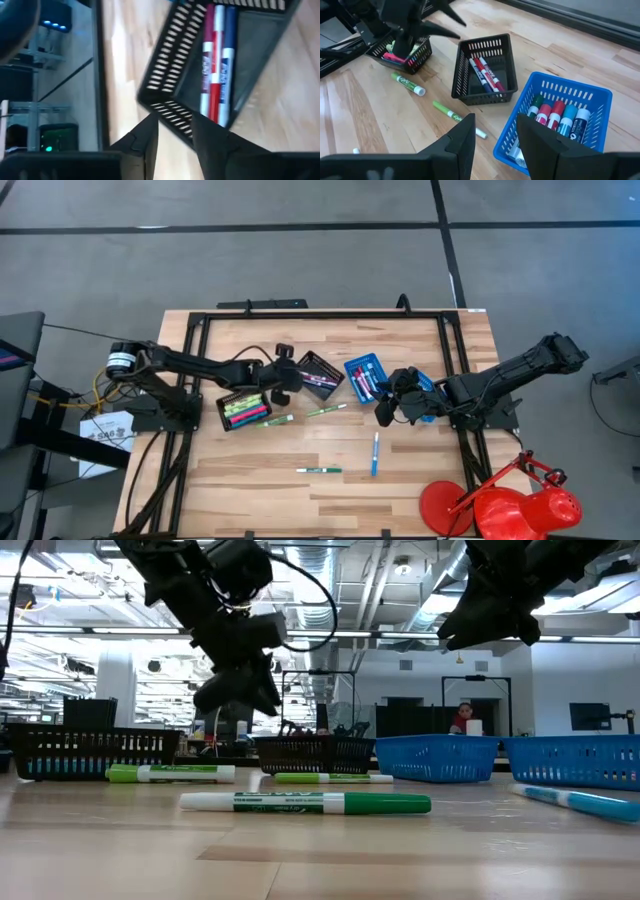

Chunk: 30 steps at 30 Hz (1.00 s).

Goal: Pick & Place Markers
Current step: Put the small blue marker into the right black bin

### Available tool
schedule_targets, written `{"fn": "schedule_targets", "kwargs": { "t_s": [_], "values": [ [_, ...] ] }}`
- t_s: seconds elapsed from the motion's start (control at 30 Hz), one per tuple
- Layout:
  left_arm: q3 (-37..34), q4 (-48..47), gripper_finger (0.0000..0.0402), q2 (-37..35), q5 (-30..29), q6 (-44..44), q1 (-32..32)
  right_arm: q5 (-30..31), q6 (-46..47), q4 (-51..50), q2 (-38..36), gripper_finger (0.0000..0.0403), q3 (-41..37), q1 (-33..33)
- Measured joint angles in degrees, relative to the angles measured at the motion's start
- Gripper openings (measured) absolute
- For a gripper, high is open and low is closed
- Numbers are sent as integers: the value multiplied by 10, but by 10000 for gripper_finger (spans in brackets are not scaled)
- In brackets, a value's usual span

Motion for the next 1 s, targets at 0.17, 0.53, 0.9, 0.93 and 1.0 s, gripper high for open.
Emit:
{"fn": "schedule_targets", "kwargs": {
  "t_s": [0.17,0.53,0.9,0.93,1.0],
  "values": [
    [0,0,130,-39,-5,-28,0,-1,29,0,0,132,0,4],
    [0,0,123,-142,36,-123,0,-249,301,-2,46,132,2,89],
    [0,1,119,-176,36,-123,0,-362,550,-280,225,132,148,159],
    [0,1,118,-176,36,-123,0,-362,561,-298,245,132,157,162],
    [0,1,118,-175,36,-123,0,-370,573,-305,282,132,162,165]
  ]
}}
